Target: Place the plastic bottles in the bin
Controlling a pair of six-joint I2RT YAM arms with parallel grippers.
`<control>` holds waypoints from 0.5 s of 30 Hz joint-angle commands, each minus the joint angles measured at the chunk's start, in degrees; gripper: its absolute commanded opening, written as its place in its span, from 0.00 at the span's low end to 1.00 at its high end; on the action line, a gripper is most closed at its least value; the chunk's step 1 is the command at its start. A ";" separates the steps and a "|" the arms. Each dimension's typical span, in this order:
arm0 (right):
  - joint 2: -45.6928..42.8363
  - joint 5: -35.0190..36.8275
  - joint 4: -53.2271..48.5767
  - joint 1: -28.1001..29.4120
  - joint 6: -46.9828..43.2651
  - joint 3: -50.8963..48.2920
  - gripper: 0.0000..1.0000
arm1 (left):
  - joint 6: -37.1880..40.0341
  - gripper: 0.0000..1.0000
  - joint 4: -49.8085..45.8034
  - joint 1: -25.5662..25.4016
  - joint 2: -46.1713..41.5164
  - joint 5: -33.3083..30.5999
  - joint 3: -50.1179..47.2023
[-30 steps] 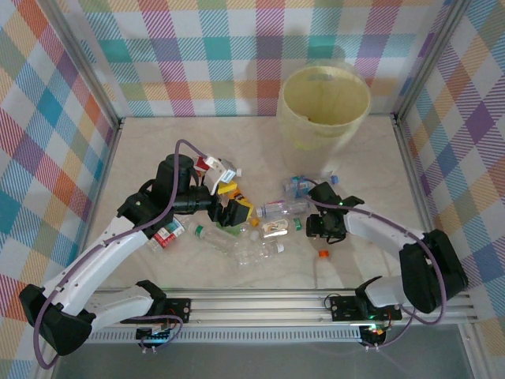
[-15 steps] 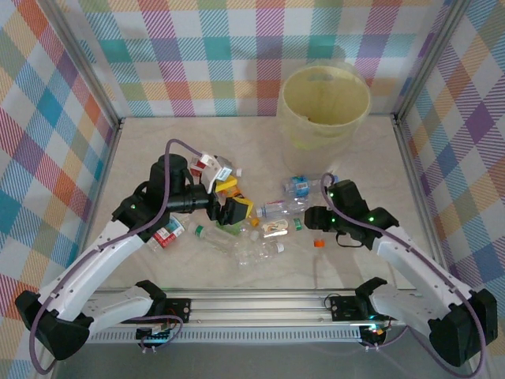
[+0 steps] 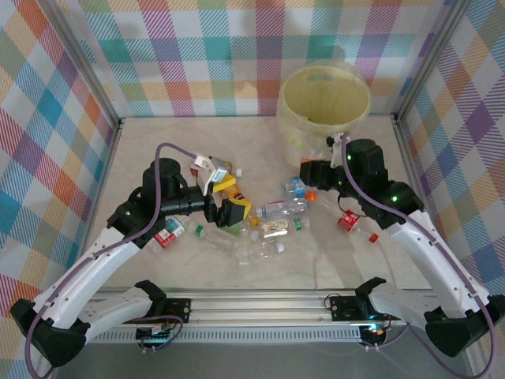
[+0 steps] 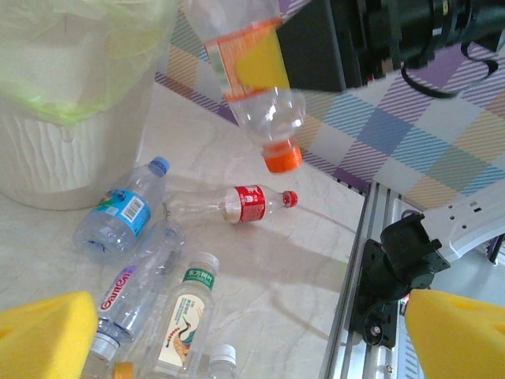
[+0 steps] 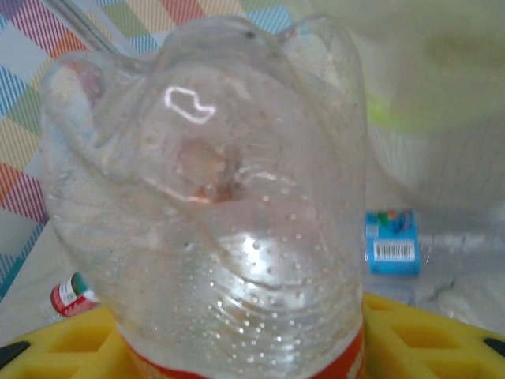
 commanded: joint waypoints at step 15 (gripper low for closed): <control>22.54 6.24 7.34 -9.01 -5.07 30.58 0.54 | 1.84 1.00 3.76 -0.75 -3.79 -8.56 -2.19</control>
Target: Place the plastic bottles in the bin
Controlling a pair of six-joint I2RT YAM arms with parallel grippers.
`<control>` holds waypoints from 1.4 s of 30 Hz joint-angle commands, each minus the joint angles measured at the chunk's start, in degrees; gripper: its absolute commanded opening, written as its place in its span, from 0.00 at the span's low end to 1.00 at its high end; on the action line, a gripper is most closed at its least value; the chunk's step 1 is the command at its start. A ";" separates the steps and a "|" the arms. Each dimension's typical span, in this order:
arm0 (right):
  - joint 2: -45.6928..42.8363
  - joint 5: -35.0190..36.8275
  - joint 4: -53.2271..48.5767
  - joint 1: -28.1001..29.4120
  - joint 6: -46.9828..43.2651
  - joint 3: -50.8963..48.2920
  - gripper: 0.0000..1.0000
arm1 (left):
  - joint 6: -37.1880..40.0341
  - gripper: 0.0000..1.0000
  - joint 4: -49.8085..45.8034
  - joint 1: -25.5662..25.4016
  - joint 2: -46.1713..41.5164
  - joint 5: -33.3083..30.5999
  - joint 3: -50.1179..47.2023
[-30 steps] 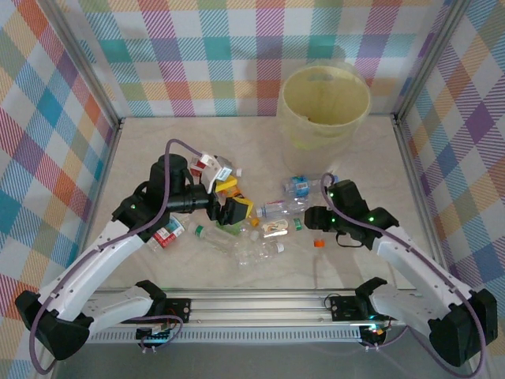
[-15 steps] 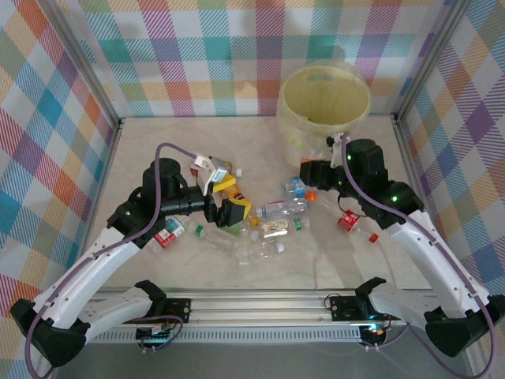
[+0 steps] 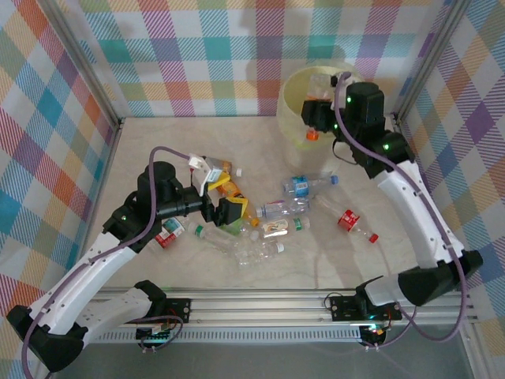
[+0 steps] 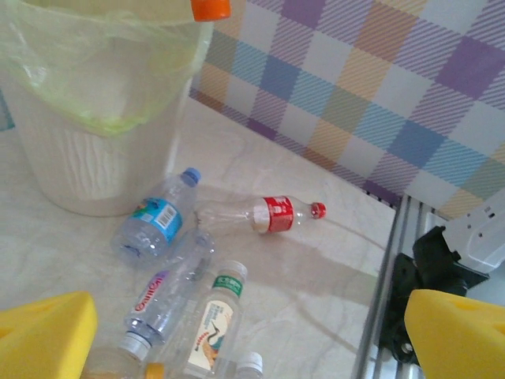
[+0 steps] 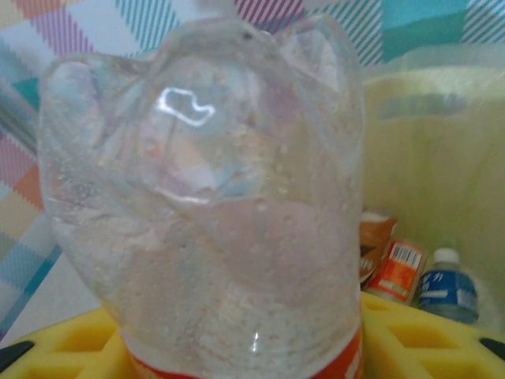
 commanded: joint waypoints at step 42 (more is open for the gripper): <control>43.66 -9.18 -33.72 -10.62 1.84 43.11 0.60 | 2.61 1.00 -4.42 -0.64 5.38 -7.90 2.12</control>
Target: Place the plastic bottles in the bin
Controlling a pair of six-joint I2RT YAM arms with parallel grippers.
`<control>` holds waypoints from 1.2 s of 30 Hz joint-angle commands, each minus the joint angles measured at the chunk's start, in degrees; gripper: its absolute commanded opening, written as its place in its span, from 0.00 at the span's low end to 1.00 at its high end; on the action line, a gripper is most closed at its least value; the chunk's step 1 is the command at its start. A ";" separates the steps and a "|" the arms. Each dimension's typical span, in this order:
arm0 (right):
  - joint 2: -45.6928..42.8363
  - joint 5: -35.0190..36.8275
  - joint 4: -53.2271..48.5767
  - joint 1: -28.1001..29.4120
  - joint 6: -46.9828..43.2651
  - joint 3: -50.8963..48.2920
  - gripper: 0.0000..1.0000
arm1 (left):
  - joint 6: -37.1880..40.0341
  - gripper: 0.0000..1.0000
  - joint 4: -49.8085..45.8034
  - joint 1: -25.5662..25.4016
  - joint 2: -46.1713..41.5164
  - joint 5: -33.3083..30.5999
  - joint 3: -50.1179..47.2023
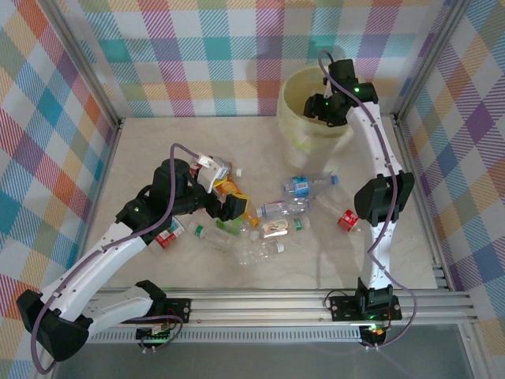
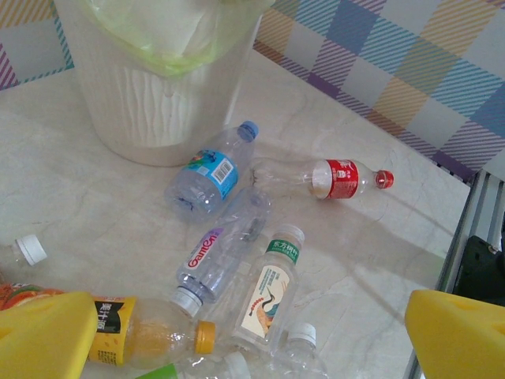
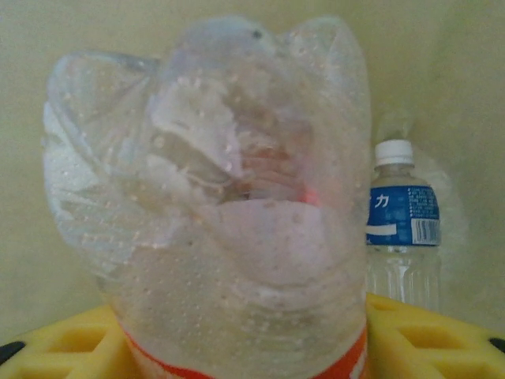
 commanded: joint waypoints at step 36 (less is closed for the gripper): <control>-14.62 -7.39 9.63 2.30 -4.67 -1.02 0.76 | -0.14 1.00 -0.69 -0.64 -1.85 -0.10 2.12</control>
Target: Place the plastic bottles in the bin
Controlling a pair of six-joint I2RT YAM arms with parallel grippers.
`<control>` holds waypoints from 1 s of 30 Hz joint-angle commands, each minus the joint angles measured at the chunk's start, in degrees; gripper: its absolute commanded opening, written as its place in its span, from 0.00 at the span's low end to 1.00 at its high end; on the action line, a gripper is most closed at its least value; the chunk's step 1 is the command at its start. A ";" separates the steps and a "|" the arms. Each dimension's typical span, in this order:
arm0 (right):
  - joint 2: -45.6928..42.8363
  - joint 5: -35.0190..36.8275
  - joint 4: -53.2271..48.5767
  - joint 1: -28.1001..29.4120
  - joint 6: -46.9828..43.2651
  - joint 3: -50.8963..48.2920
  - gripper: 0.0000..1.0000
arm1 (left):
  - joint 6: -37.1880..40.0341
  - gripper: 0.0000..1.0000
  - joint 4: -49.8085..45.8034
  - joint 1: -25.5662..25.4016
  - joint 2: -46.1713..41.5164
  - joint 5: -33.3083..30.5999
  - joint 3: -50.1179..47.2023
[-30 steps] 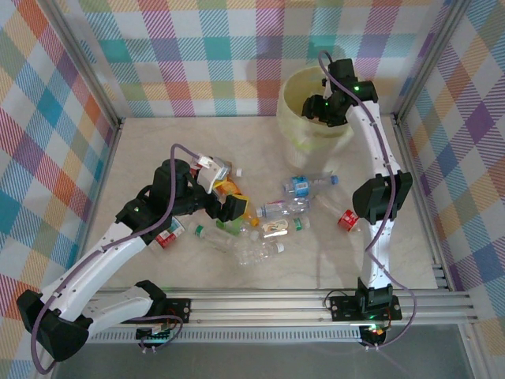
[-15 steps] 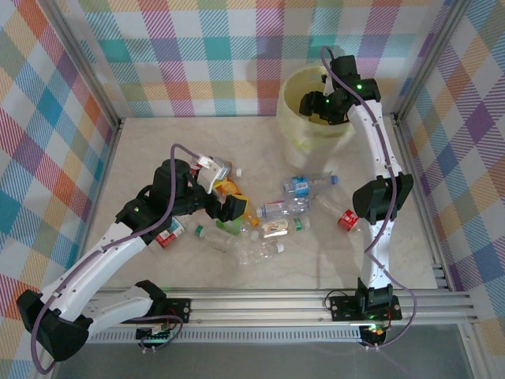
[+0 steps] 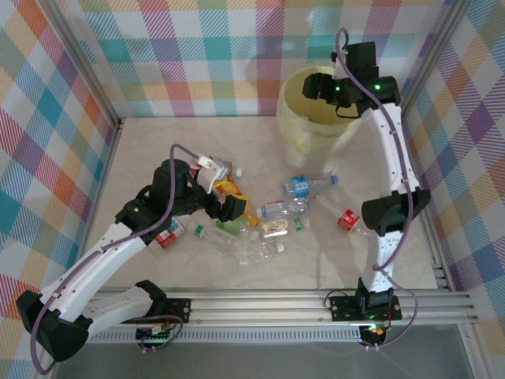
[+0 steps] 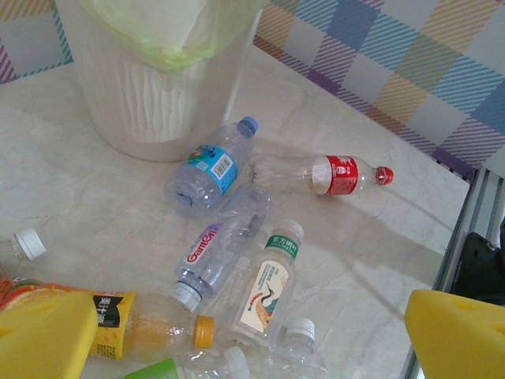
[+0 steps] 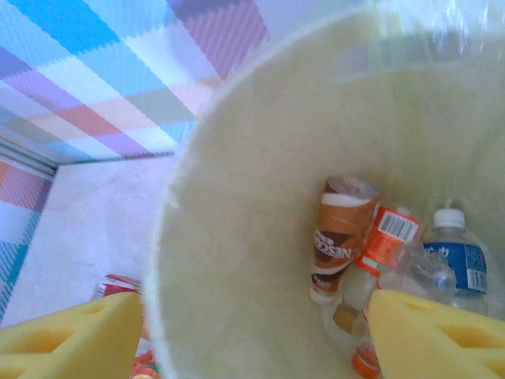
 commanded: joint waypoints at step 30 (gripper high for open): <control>-52.01 -2.37 21.12 17.78 2.12 -82.15 0.79 | 1.88 1.00 -2.87 -0.63 -0.78 11.90 4.27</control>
